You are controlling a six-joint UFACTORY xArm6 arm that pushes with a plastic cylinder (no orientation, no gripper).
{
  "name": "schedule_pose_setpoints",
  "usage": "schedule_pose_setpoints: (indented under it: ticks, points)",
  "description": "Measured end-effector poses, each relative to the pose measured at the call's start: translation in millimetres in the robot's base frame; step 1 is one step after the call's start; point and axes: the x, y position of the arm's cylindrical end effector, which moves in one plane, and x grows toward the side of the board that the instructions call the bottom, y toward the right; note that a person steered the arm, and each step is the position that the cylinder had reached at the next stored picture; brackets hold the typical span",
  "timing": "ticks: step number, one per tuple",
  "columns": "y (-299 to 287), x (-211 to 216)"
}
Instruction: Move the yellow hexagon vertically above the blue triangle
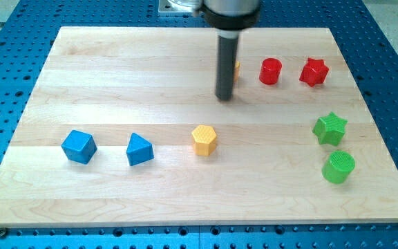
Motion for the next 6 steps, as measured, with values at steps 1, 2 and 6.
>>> schedule_pose_setpoints:
  ticks: [1,2,6]
  points:
    - [40,77]
    - [-19,118]
    - [-171,13]
